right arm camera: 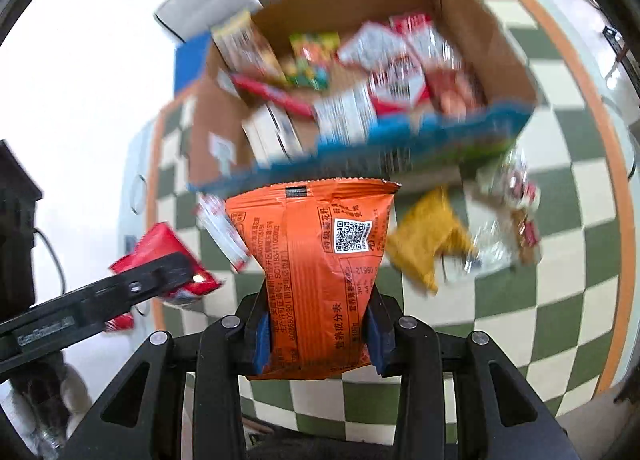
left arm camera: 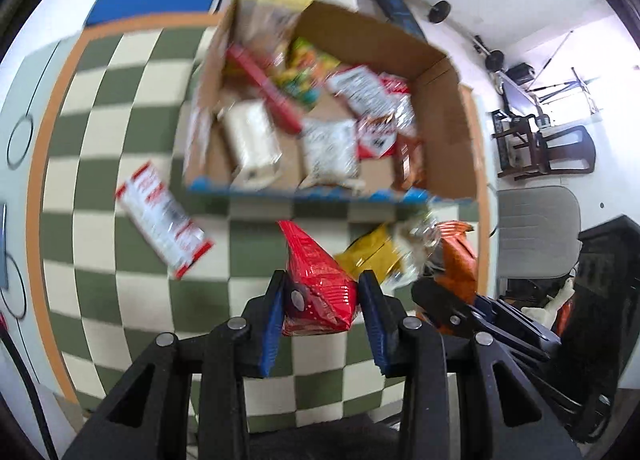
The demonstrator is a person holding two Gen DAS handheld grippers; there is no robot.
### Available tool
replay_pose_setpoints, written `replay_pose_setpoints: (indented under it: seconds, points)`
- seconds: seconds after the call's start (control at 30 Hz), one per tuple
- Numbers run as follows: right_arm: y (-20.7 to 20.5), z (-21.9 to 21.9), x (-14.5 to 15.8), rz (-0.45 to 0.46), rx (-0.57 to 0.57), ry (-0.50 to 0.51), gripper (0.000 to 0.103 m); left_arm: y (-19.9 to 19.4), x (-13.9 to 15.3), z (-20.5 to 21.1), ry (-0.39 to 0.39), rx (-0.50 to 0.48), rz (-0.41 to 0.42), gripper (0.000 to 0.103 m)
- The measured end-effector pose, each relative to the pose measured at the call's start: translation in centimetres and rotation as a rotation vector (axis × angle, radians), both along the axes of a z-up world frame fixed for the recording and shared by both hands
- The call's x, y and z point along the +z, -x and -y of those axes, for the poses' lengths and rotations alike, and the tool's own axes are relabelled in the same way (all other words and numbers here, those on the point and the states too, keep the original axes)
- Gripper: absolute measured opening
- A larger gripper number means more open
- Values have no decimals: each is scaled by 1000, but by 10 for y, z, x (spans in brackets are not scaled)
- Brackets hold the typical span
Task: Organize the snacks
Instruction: 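Carry the small red packet and orange packet over the box, then open both tools to drop the red and orange packets into the box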
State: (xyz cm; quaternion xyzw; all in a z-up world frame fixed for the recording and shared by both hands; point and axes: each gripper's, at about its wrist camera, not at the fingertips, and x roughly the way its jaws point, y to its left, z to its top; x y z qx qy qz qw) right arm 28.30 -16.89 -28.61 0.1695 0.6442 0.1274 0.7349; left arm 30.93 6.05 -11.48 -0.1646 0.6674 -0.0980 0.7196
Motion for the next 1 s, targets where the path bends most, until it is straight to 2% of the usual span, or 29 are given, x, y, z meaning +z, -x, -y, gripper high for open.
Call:
replay_pose_setpoints:
  seconds: [0.17, 0.33, 0.43, 0.7, 1.0]
  points:
    - [-41, 17, 36, 95, -24, -12, 40, -51, 11, 13, -22, -4, 21, 33]
    - [-89, 31, 50, 128, -42, 6, 40, -87, 10, 25, -52, -24, 18, 33]
    - [-111, 34, 47, 129, -37, 34, 40, -103, 4, 31, -72, -37, 7, 33]
    - [-151, 39, -1, 55, -35, 81, 40, -129, -32, 41, -118, -45, -46, 33]
    - [-163, 40, -42, -7, -24, 108, 40, -136, -70, 46, -126, -58, -119, 34]
